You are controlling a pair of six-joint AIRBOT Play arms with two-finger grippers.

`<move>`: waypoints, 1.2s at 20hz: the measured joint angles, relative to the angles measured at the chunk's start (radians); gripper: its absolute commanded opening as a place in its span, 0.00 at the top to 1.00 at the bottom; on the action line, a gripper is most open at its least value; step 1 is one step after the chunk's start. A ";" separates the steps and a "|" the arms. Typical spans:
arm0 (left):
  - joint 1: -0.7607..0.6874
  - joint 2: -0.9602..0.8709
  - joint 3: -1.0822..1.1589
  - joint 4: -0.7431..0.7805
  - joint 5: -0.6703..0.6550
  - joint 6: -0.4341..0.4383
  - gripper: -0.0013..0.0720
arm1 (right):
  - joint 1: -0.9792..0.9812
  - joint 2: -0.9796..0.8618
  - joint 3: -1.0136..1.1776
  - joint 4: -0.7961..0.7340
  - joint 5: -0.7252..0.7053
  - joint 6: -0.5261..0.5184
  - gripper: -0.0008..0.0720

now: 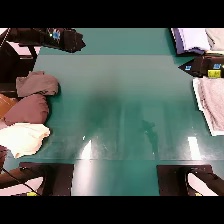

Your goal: Fold the shirts.

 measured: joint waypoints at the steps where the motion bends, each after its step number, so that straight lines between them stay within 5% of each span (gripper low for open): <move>1: 0.000 0.000 0.000 0.000 0.000 0.000 0.94 | 0.001 0.000 0.000 0.001 0.000 0.000 0.96; 15: 0.000 0.000 0.000 -0.003 0.012 0.000 0.94 | 0.001 0.000 0.000 0.002 -0.001 0.000 0.96; 16: 0.000 0.000 0.000 0.000 0.031 0.000 0.64 | 0.001 0.000 0.000 0.002 -0.001 0.000 0.96; 17: 0.003 0.000 0.000 0.011 0.047 0.003 0.23 | 0.001 0.000 0.000 0.002 -0.001 0.000 0.96; 18: 0.009 0.000 0.000 0.036 0.057 0.006 0.15 | 0.001 0.000 0.000 0.002 -0.001 0.000 0.96; 24: 0.167 0.000 -0.089 0.335 0.031 -0.079 0.15 | 0.001 0.000 0.000 0.002 -0.001 0.000 0.96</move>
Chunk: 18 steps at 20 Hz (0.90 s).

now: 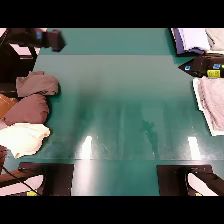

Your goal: Fold the shirts.

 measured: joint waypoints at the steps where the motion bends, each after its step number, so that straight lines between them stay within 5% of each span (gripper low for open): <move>1: 0.043 0.000 -0.047 0.026 -0.003 -0.013 0.14 | 0.000 0.000 0.000 0.000 0.000 0.000 0.96; 8: 0.276 -0.008 -0.454 0.089 0.220 -0.075 0.15 | 0.000 0.000 0.000 0.000 -0.007 0.000 0.96; 13: 0.323 -0.092 -0.549 0.078 0.361 -0.108 0.15 | 0.000 -0.001 0.000 0.000 -0.008 0.000 0.96; 14: 0.327 -0.105 -0.555 0.076 0.370 -0.110 0.21 | 0.000 -0.002 0.000 0.000 -0.008 0.000 0.96; 16: 0.331 -0.122 -0.556 0.068 0.373 -0.114 0.93 | 0.000 -0.002 0.000 0.000 -0.008 0.000 0.96; 18: 0.333 -0.126 -0.533 0.065 0.353 -0.115 0.95 | 0.000 -0.002 0.000 0.000 -0.008 0.000 0.96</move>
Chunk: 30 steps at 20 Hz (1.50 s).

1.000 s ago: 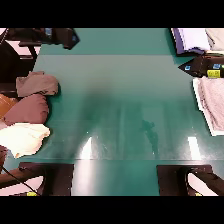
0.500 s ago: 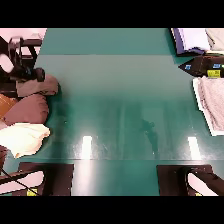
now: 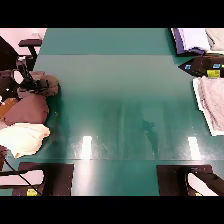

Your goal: Fold the shirts.

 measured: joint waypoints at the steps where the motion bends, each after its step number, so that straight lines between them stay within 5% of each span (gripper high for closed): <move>1: 0.001 0.006 0.020 0.000 -0.015 0.000 0.95 | 0.000 0.000 0.000 0.002 0.000 0.000 0.96; 6: 0.002 0.160 0.207 -0.014 -0.063 0.026 0.95 | 0.000 0.000 0.061 0.006 0.000 0.000 0.96; 11: -0.040 0.371 0.437 -0.124 -0.177 0.162 0.95 | 0.000 0.000 0.228 0.006 -0.014 0.000 0.96; 20: -0.612 0.381 0.476 -0.172 -0.421 0.241 0.93 | 0.000 0.000 0.439 0.000 -0.021 0.000 0.96; 22: -0.739 0.307 0.454 -0.179 -0.420 0.244 0.11 | 0.000 0.000 0.456 0.000 -0.007 0.000 0.96; 26: -0.846 0.176 0.434 -0.175 -0.396 0.221 0.06 | 0.000 0.000 0.469 0.000 0.036 0.000 0.96; 30: -0.719 0.154 0.414 -0.142 -0.428 0.147 0.06 | 0.000 0.000 0.473 -0.001 0.067 0.000 0.96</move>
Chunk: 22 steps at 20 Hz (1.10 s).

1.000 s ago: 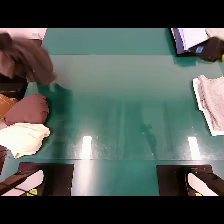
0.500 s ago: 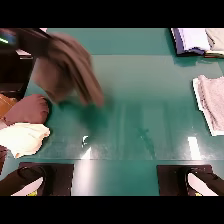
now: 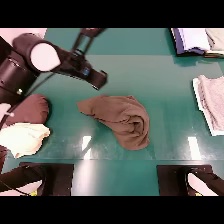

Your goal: Fold the shirts.

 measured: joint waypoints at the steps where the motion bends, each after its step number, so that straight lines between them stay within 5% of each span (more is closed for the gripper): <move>1: 0.050 0.004 -0.021 0.000 -0.011 -0.018 0.06 | 0.000 0.000 0.000 0.000 0.005 0.000 0.96; 7: 0.301 0.043 -0.375 -0.127 0.021 -0.073 0.06 | 0.000 -0.005 0.000 0.000 0.013 0.000 0.96; 13: 0.352 0.044 -0.716 -0.363 0.233 -0.081 0.06 | 0.000 -0.007 -0.001 0.000 0.014 0.000 0.96; 18: 0.331 -0.002 -0.790 -0.542 0.390 -0.049 0.07 | 0.000 -0.008 -0.003 0.000 0.016 0.000 0.96; 19: 0.322 -0.010 -0.794 -0.563 0.418 -0.045 0.26 | 0.000 -0.008 -0.003 0.000 0.016 0.000 0.96; 21: 0.312 -0.023 -0.796 -0.577 0.455 -0.040 0.92 | 0.000 -0.008 -0.005 0.000 0.020 0.000 0.96; 22: 0.312 -0.024 -0.787 -0.585 0.463 -0.037 0.93 | 0.000 -0.008 -0.010 0.000 0.030 0.000 0.96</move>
